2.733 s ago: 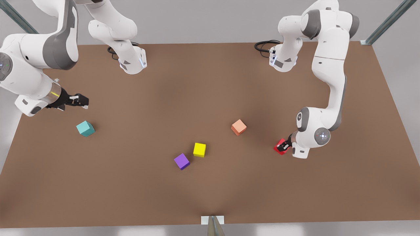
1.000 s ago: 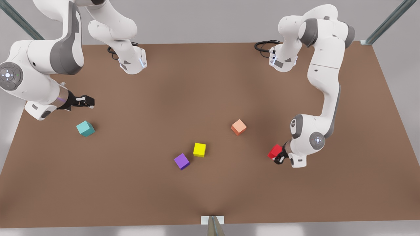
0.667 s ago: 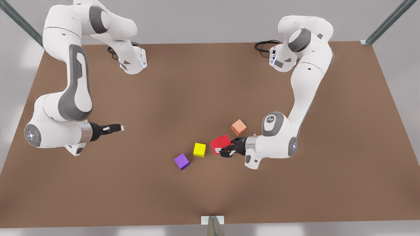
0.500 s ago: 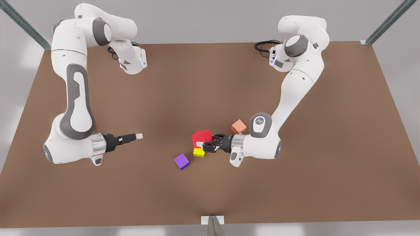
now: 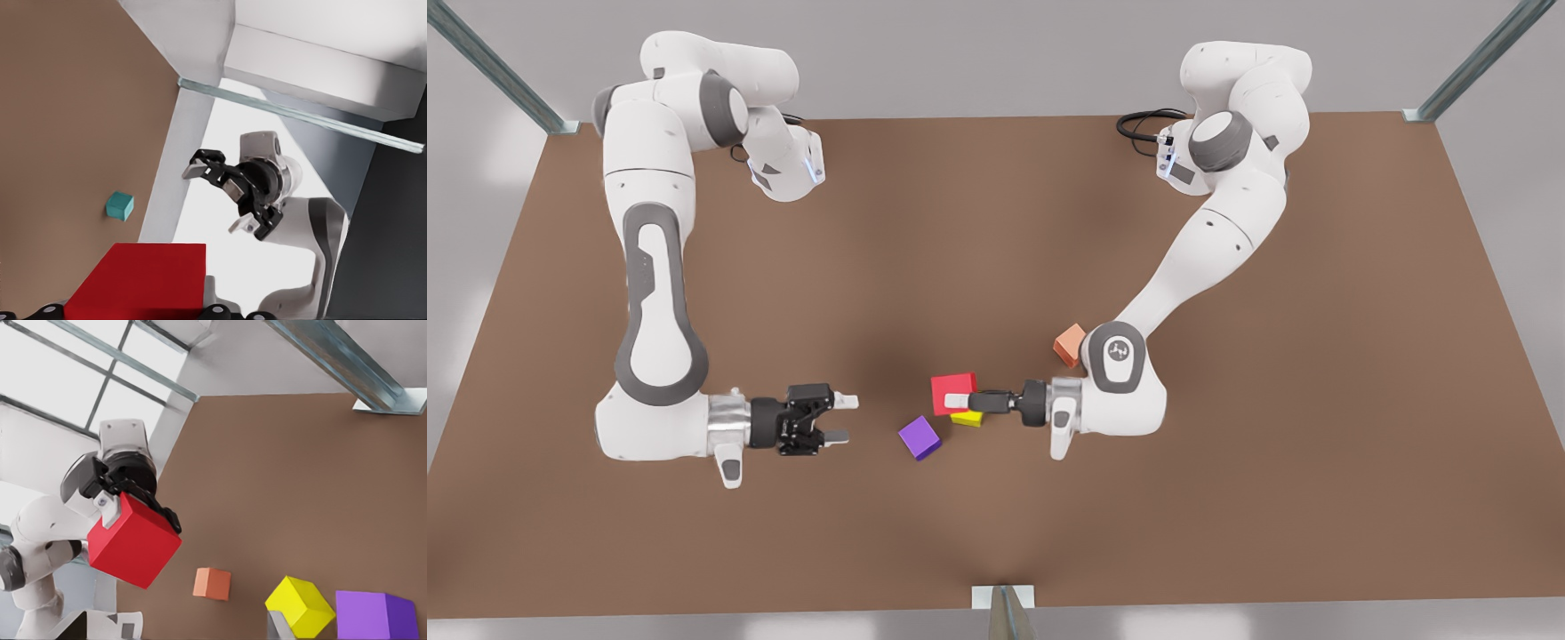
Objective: Pick up red wooden cube and pass to hand red wooden cube and place in blue wooden cube
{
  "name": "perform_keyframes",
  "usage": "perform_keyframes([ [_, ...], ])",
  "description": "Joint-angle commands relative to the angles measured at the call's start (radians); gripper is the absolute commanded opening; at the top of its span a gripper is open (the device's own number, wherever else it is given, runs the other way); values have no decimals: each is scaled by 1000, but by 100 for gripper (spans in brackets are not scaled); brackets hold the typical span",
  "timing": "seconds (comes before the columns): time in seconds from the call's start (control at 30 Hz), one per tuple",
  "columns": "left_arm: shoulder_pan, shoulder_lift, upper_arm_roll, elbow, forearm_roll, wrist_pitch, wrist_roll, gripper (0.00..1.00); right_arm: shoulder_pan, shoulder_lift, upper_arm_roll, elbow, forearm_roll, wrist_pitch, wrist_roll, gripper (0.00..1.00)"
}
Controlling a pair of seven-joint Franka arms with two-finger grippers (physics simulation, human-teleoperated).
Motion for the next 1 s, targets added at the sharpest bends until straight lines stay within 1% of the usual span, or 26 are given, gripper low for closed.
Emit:
perform_keyframes([
  [0.0,0,-4,-1,0,6,14,981,59,22,-8,2,-37,98,67,-1021,100],
  [0.07,0,-4,-2,0,9,14,1010,59,28,-5,18,-43,117,61,-1029,99],
  [0.17,1,-4,-4,-3,0,14,909,59,27,1,47,-69,153,58,-1065,99],
  [0.3,4,-2,-4,-14,-74,19,845,59,25,1,48,-69,153,29,-1067,100],
  [0.37,6,-4,-4,-14,-71,17,724,60,22,3,54,-71,155,12,-1076,100],
  [0.47,6,-4,-5,-14,-80,19,682,60,26,-3,54,-86,158,9,-1076,100],
  [0.67,4,-4,-5,-16,-107,13,552,60,63,-31,54,-160,256,144,-1182,100],
  [0.7,1,-2,-5,-16,-109,14,527,60,66,-31,54,-161,261,145,-1183,100],
  [0.77,0,-1,-5,-20,-110,14,475,64,66,-34,56,-175,275,145,-1205,100],
  [0.87,0,4,-5,-22,-124,13,472,63,69,-48,56,-198,328,158,-1320,100],
  [0.97,1,4,-4,-28,-132,13,460,62,69,-59,58,-221,345,156,-1337,100],
])
